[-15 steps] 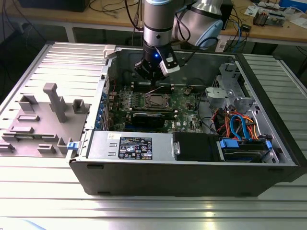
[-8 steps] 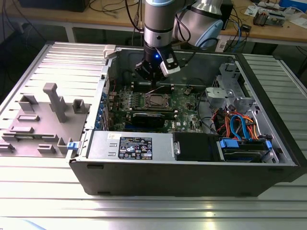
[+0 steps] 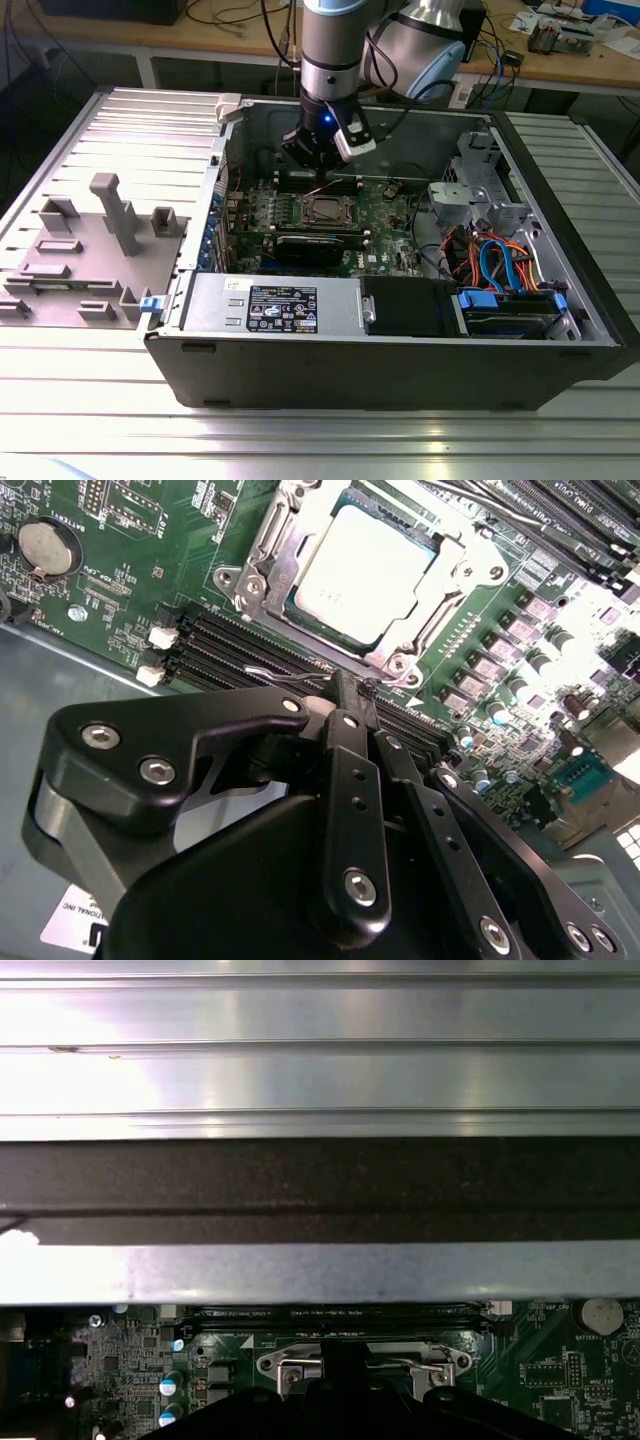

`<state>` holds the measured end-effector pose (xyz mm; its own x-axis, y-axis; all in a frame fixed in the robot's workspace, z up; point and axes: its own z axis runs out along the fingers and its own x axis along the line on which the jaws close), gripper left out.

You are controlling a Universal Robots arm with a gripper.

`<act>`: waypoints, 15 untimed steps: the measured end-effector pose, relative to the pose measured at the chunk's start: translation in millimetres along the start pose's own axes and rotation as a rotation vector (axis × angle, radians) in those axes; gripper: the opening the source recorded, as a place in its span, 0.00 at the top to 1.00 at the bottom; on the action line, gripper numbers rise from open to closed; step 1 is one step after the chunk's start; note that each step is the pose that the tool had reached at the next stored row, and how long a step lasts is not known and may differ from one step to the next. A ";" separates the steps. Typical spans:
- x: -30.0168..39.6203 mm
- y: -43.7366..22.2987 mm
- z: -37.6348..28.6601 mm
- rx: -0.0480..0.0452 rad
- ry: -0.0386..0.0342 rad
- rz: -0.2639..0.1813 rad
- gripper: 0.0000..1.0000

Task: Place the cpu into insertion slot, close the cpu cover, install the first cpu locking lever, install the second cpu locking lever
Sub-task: 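Install the first cpu locking lever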

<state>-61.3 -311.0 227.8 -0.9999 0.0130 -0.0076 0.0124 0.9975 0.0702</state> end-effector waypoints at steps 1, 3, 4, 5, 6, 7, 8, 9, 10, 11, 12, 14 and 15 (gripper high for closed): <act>-0.2 0.3 0.1 0.0001 0.0000 0.000 0.89; -1.0 0.9 0.8 -0.0001 0.0000 0.000 0.89; -1.4 1.1 0.9 0.0000 0.0000 0.000 0.89; -2.0 1.4 1.2 0.0000 0.0001 0.000 0.89; -2.5 1.7 1.4 0.0000 0.0000 0.000 0.89; -3.1 1.9 1.6 0.0001 0.0000 0.000 0.89; -3.7 2.1 1.8 0.0000 0.0000 0.000 0.89; -4.6 2.5 2.1 0.0000 0.0001 0.000 0.89; -5.2 2.7 2.3 0.0001 0.0000 0.000 0.89; -6.2 3.1 2.7 0.0001 0.0000 0.000 0.89; -6.8 3.3 2.9 0.0000 0.0000 0.000 0.89; -8.2 3.3 3.4 0.0001 0.0001 0.000 0.89; -8.6 3.3 3.5 0.0002 0.0002 0.000 0.89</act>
<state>-52.6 -307.6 224.7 -0.9999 0.0128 -0.0074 0.0123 0.9975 0.0700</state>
